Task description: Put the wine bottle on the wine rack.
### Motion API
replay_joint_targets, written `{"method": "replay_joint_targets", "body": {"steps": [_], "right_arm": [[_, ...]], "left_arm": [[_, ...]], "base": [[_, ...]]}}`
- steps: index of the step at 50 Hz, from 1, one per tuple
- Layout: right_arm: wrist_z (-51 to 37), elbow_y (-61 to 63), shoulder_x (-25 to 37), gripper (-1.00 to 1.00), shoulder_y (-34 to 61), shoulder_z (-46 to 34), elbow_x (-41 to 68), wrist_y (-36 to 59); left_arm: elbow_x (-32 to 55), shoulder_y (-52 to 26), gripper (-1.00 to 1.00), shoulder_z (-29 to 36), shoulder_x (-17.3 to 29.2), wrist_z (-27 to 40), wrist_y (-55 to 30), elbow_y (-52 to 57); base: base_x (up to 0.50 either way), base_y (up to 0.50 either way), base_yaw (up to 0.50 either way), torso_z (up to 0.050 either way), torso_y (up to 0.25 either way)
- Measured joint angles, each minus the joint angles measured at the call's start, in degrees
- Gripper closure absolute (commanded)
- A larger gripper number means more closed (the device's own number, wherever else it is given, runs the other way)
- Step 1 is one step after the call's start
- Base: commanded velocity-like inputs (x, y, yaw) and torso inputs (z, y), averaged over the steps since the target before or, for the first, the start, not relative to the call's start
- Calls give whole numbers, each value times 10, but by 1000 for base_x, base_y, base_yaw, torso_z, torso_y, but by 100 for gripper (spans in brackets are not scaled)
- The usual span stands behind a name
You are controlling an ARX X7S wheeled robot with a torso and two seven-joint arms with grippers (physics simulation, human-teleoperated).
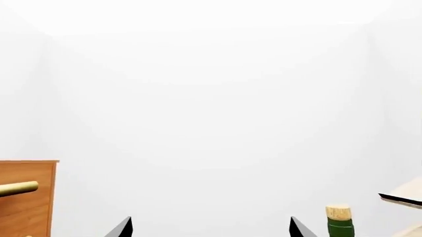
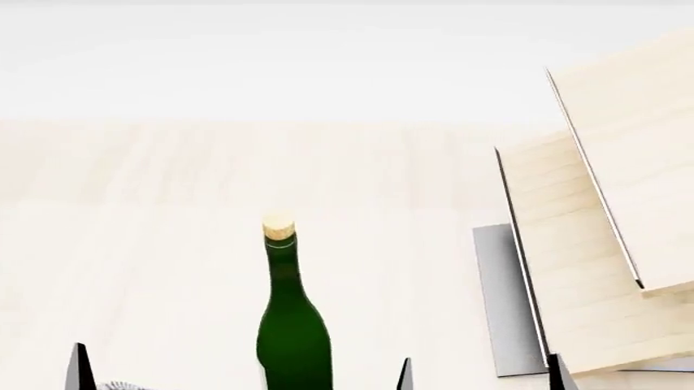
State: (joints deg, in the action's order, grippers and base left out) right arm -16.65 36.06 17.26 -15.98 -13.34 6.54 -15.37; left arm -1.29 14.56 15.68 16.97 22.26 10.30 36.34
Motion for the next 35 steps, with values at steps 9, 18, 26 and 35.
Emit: {"method": "replay_joint_targets", "body": {"steps": [9, 18, 26, 35], "right_arm": [[-2, -2, 2, -100, 1, -2, 0, -2], [-4, -3, 3, -100, 0, -4, 0, -3], [-6, -5, 5, -100, 2, -5, 0, -4], [-8, -6, 6, -100, 3, -7, 1, -2]], "left_arm": [[0, 0, -100, 2, 2, 2, 1, -1], [0, 0, -100, 4, 4, 5, 3, -3], [1, -1, -100, 6, 5, 6, 4, -4], [1, -2, -100, 7, 7, 8, 1, -2]], "base": [[0, -86, 0, 0, 0], [0, -85, 0, 0, 0], [0, -86, 0, 0, 0], [0, -85, 0, 0, 0]]}}
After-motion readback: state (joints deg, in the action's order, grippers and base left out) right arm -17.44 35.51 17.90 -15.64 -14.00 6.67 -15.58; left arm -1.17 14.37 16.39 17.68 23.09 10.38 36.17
